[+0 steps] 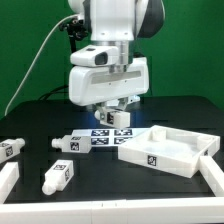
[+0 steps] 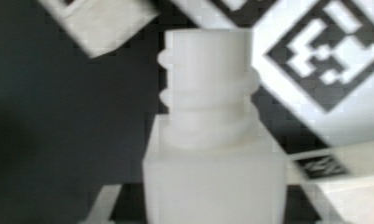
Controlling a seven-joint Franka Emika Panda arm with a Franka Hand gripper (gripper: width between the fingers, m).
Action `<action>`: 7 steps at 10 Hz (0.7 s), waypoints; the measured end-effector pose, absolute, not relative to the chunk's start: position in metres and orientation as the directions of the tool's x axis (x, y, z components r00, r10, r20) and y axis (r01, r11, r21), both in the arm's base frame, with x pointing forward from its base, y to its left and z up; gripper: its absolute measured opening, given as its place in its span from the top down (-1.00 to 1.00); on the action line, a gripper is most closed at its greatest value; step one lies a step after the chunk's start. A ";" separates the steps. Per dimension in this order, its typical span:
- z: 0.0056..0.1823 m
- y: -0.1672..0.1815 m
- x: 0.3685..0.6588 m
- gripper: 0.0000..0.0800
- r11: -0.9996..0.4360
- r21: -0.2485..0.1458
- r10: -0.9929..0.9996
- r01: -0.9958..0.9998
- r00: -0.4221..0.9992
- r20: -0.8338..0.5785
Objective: Assemble one leg
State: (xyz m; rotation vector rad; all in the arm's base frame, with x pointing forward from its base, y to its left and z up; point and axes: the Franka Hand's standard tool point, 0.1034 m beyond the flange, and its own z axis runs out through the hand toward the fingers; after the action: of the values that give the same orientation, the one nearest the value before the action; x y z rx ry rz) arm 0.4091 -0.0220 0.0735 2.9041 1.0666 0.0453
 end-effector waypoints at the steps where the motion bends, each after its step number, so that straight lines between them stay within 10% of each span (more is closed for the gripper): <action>1: 0.073 -0.021 0.407 0.29 -0.760 0.053 0.649 0.648 0.761 0.009; 7: 0.025 -0.021 0.362 0.29 -0.852 0.006 0.524 0.524 0.852 -0.009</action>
Offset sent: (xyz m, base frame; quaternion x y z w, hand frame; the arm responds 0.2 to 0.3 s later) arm -0.0522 -0.0182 -0.0368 -0.0152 -0.0083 0.1281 0.9916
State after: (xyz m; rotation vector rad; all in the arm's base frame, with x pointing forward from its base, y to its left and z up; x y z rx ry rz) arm 0.3620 -0.0206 0.0255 3.0153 0.8535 -0.0111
